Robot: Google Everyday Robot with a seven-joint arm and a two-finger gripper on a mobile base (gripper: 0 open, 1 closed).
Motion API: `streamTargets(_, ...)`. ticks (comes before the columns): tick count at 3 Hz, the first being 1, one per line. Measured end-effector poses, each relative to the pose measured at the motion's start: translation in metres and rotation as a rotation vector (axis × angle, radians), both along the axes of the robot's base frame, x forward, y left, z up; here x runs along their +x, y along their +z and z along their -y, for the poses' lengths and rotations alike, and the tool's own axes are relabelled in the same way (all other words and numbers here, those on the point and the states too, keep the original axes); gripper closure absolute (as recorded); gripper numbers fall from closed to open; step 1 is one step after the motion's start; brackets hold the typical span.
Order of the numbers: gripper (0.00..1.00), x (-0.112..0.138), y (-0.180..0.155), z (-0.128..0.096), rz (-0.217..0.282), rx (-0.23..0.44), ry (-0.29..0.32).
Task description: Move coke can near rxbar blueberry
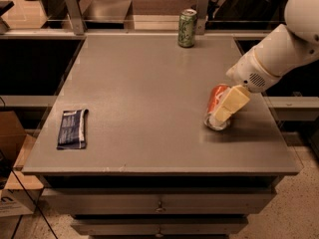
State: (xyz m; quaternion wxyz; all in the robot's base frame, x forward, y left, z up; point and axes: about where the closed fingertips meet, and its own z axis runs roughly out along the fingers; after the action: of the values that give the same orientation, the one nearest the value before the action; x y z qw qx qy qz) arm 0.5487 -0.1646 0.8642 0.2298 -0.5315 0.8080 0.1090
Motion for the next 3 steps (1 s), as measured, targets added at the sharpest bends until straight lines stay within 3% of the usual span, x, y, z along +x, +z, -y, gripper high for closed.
streamTargets(1, 0.15, 0.0011, -0.0153, -0.0044, -0.035, -0.001, 0.003)
streamTargets(3, 0.61, -0.0005, -0.0182, -0.0081, -0.044, -0.008, 0.015)
